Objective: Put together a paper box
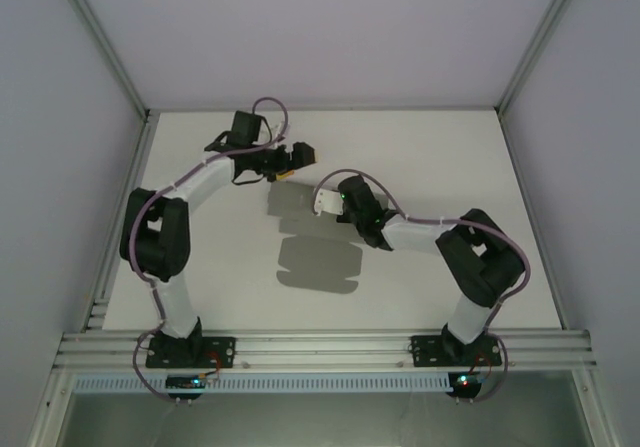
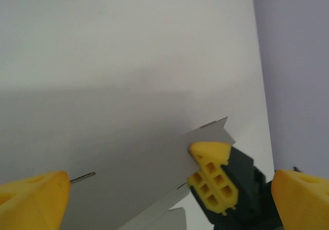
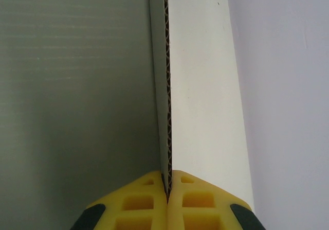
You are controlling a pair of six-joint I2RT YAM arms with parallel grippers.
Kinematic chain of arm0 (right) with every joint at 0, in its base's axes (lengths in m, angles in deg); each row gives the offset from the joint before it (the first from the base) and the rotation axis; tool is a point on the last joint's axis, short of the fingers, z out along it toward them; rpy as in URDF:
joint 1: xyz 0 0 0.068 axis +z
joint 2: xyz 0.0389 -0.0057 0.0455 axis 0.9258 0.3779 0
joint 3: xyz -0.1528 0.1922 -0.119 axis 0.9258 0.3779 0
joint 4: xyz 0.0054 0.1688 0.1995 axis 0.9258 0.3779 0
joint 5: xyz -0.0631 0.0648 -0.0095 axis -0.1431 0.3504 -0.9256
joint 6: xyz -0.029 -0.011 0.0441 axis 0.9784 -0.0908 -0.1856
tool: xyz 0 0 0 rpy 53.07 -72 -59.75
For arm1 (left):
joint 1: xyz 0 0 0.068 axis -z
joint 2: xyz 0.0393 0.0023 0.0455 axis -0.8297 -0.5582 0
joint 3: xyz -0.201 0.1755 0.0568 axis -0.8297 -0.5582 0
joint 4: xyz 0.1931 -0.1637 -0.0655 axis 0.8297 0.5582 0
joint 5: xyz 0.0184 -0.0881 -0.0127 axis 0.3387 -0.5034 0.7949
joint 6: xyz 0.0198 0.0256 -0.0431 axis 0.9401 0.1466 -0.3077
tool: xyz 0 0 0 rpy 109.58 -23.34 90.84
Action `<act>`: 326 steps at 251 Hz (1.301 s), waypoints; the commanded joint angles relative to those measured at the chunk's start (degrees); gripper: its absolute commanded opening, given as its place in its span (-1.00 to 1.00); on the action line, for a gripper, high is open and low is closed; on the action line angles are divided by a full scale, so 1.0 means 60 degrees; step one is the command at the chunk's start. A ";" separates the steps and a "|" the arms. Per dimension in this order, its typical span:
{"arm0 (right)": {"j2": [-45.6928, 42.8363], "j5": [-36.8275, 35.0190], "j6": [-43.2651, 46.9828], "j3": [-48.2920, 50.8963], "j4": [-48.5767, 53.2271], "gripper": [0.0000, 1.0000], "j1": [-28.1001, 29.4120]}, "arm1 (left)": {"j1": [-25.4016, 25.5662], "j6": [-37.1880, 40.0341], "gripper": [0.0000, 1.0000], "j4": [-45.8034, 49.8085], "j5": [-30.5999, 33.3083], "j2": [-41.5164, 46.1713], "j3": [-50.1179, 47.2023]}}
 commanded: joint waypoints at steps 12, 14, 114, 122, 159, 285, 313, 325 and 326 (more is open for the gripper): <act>-0.0168 0.0053 -0.0751 -0.0331 0.0299 -1.00 -0.0134 | 0.0255 0.0147 1.00 0.0439 -0.0205 0.0080 -0.0083; -0.0168 0.0050 -0.0780 -0.0326 0.0294 -1.00 -0.0143 | 0.0269 0.0140 0.99 0.0449 -0.0235 0.0080 -0.0097; -0.0212 -0.0015 -0.2052 -0.0520 -0.0099 -1.00 -0.0074 | 0.0682 -0.2096 0.86 -0.2698 -0.2126 -0.0258 -0.1256; -0.0191 0.0048 -0.2054 -0.0462 -0.0184 -1.00 -0.0016 | 0.0708 -0.2459 0.80 -0.3294 -0.2422 -0.0311 -0.1352; -0.0011 0.0174 -0.2127 -0.0411 -0.0387 -1.00 0.0130 | 0.0802 -0.3984 0.50 -0.5626 -0.3144 -0.0504 -0.1640; -0.0354 0.0857 -0.2332 0.0140 -0.0977 -1.00 0.0186 | 0.0949 -0.4661 0.21 -0.6940 -0.3123 -0.0899 -0.1381; -0.0679 0.0808 -0.2317 0.0173 -0.0498 -1.00 -0.0132 | 0.0652 -0.3551 0.32 -0.5511 -0.2904 -0.0210 -0.1710; -0.0910 0.0925 -0.2303 0.0172 -0.0050 -1.00 -0.0319 | 0.0463 -0.2932 0.38 -0.4815 -0.2632 0.0311 -0.2002; -0.0935 0.0946 -0.2281 0.0173 -0.0006 -1.00 -0.0342 | 0.0447 -0.2867 0.39 -0.4752 -0.2603 0.0364 -0.2021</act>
